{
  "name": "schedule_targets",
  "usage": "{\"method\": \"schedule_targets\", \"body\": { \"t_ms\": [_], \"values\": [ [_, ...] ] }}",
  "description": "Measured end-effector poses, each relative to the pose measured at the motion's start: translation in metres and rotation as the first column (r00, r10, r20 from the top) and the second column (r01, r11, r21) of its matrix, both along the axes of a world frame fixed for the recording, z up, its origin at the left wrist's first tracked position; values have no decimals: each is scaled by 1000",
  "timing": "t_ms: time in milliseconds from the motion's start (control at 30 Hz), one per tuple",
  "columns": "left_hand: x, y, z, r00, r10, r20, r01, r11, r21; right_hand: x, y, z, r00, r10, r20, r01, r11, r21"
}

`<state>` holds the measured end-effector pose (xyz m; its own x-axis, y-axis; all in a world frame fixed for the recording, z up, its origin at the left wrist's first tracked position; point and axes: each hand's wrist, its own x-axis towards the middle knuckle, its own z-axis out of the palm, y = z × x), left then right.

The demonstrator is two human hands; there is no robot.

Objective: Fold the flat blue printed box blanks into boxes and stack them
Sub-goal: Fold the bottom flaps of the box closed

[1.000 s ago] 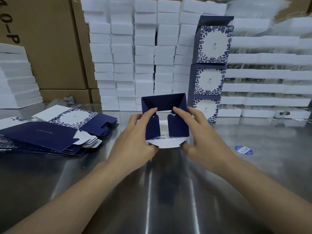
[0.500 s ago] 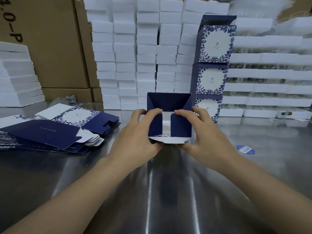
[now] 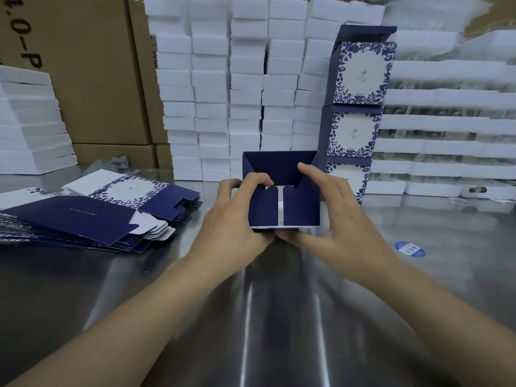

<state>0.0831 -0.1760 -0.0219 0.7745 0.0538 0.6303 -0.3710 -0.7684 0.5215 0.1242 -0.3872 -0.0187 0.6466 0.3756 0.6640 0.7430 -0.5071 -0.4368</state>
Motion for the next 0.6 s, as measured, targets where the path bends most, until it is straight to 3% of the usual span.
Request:
{"method": "schedule_targets", "body": {
  "t_ms": [233,500,600],
  "values": [
    [-1,-5,4,993,-115,18,116,974,-195,0,5,3,963,219,-157,-152,923,353],
    [0,-15,0,983,-148,108,180,885,-429,0,16,1,893,243,-380,13,829,559],
    [-1,-22,-5,981,-137,135,188,832,-521,-4,22,-4,770,296,-565,114,808,579]
  ]
}}
